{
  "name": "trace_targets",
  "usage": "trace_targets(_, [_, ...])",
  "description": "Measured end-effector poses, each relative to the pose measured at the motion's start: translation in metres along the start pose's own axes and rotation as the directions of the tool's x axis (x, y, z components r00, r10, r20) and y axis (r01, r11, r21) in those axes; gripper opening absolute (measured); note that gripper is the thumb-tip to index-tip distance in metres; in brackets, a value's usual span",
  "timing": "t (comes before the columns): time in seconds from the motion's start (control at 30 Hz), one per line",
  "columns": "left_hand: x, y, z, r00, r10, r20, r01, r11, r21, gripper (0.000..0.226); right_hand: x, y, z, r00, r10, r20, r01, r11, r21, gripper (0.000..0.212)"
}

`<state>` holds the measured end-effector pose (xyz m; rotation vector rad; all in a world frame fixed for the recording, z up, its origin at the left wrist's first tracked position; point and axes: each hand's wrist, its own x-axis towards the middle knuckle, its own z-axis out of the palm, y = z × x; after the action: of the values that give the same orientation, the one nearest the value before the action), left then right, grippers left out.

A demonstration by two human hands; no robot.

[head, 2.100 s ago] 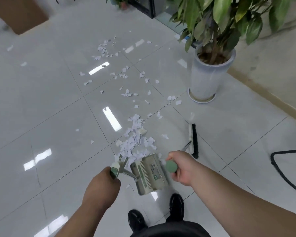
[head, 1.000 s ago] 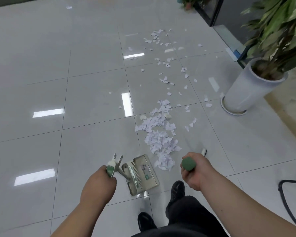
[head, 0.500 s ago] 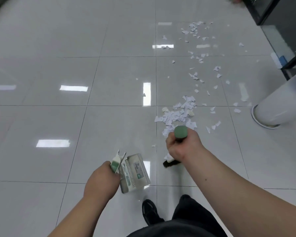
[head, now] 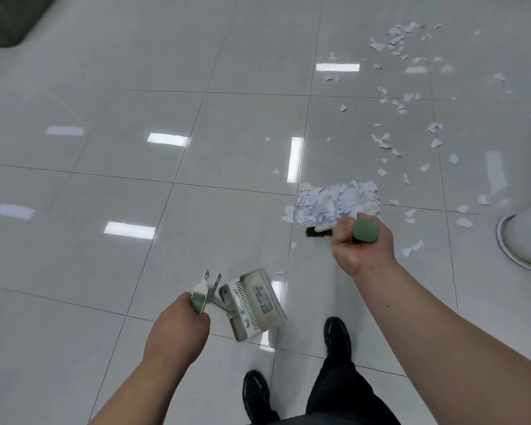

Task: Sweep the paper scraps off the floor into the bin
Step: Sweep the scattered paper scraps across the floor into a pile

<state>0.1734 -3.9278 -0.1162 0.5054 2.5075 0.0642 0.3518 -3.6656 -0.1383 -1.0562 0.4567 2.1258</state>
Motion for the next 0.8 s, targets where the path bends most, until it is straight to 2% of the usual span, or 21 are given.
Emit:
trace_targets(0.13, [-0.007,0.036,0.011,0.998,-0.069,-0.008,0.069,0.998,-0.014,0.013,0.019,-0.056,0.028,0.999,-0.033,0.043,0.036,0.996,-0.076,0.026])
trace_targets(0.23, [-0.015,0.056,0.020,0.995,-0.100,-0.019,0.099,0.994,-0.045,0.016,0.024,-0.077,0.038,0.999,0.003,0.032,0.005,0.971,-0.241,0.012])
trace_targets(0.27, [-0.018,0.062,0.022,0.994,-0.110,-0.021,0.109,0.992,-0.056,0.017,0.022,-0.077,0.040,0.999,0.025,0.027,-0.015,0.947,-0.320,0.014])
trace_targets(0.33, [-0.024,0.071,0.026,0.992,-0.126,-0.023,0.124,0.990,-0.071,0.018,0.013,-0.073,0.041,0.998,0.066,0.008,-0.054,0.881,-0.470,0.021])
trace_targets(0.47, [-0.042,0.077,0.028,0.988,-0.152,-0.030,0.149,0.985,-0.085,0.015,-0.022,-0.051,0.030,0.989,0.130,-0.071,-0.144,0.749,-0.647,0.012])
trace_targets(0.67, [-0.070,0.059,0.035,0.979,-0.199,-0.047,0.191,0.972,-0.139,0.016,-0.064,-0.047,-0.004,0.931,0.326,-0.163,-0.333,0.576,-0.746,0.015])
trace_targets(0.8, [-0.092,0.037,0.053,0.970,-0.239,-0.039,0.229,0.958,-0.171,0.017,-0.084,-0.037,-0.030,0.864,0.441,-0.242,-0.427,0.390,-0.816,0.016])
